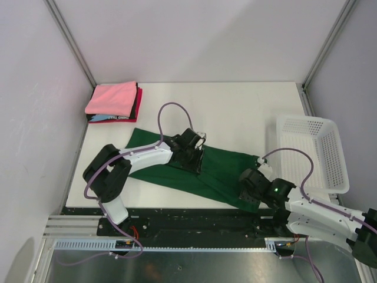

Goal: Fold and stack the t-shirts
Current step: Fold the other side of the tshirt into a rectangle, then rotate the tshirt 85 degrees

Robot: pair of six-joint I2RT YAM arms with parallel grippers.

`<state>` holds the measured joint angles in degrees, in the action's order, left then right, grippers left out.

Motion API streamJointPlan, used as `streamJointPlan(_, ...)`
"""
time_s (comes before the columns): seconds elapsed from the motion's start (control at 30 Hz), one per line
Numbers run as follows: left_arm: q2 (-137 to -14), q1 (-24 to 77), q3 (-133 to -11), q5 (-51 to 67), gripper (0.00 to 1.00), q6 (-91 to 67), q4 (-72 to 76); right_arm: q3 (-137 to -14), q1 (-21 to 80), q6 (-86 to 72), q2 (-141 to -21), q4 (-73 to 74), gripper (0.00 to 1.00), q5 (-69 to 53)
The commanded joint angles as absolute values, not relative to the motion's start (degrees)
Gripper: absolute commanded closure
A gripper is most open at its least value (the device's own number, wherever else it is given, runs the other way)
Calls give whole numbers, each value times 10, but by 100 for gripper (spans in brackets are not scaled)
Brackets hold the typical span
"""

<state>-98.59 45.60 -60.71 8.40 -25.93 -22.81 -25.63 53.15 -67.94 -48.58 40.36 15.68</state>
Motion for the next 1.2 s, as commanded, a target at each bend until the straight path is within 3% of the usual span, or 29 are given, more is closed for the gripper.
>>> streamJointPlan(0.0, -946, 453, -629, 68, 56, -242, -241, -298, 534, -680, -442, 466, 72, 189)
streamJointPlan(0.1, -934, 453, -648, 83, 56, -242, -245, -327, 533, -675, -429, 484, 72, 204)
streamJointPlan(0.37, -962, 461, -678, 136, 68, -255, -242, -339, 508, -661, -479, 446, 77, 208)
streamJointPlan(0.87, -950, 441, -657, 132, 69, -249, -239, -294, 496, -694, -424, 467, 77, 120)
streamJointPlan(1.17, -928, 416, -637, 135, 69, -245, -239, -200, 502, -757, -394, 393, 72, 31)
